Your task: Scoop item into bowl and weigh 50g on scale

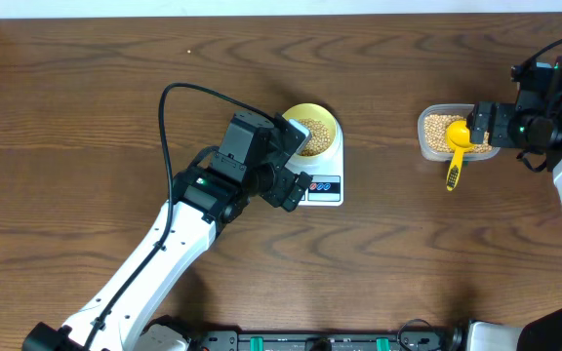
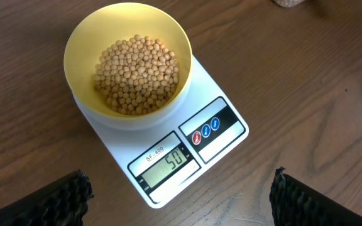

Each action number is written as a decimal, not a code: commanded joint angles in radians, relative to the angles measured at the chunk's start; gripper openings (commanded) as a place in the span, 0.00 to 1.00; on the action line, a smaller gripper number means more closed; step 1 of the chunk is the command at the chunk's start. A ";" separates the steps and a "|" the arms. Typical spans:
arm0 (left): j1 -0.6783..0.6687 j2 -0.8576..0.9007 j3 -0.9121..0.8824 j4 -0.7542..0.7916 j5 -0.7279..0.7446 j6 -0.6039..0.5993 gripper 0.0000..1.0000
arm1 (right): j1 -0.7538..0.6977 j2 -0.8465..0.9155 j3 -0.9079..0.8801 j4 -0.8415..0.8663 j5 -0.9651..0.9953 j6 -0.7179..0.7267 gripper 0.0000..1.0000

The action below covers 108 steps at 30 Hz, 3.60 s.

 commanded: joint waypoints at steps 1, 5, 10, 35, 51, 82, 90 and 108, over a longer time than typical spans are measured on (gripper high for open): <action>0.004 0.006 -0.008 -0.003 0.012 -0.002 0.93 | 0.000 -0.009 0.016 -0.002 0.007 -0.013 0.99; 0.004 0.006 -0.008 -0.003 0.012 -0.002 0.93 | 0.000 -0.009 0.016 -0.002 0.007 -0.013 0.99; 0.004 0.006 -0.008 -0.003 0.012 -0.002 0.93 | 0.000 -0.009 0.016 -0.002 0.007 -0.013 0.99; 0.004 0.005 -0.008 -0.007 0.012 -0.002 0.93 | 0.000 -0.009 0.016 -0.002 0.007 -0.013 0.99; 0.026 -0.161 -0.217 -0.009 -0.040 -0.016 0.93 | 0.000 -0.009 0.016 -0.002 0.007 -0.013 0.99; 0.238 -1.062 -0.962 0.769 -0.388 -0.262 0.94 | 0.000 -0.009 0.016 -0.002 0.007 -0.013 0.99; 0.322 -1.275 -1.017 0.612 -0.388 -0.237 0.93 | 0.000 -0.009 0.016 -0.002 0.007 -0.013 0.99; 0.378 -1.346 -1.017 0.411 -0.381 -0.161 0.93 | 0.000 -0.009 0.016 -0.002 0.007 -0.013 0.99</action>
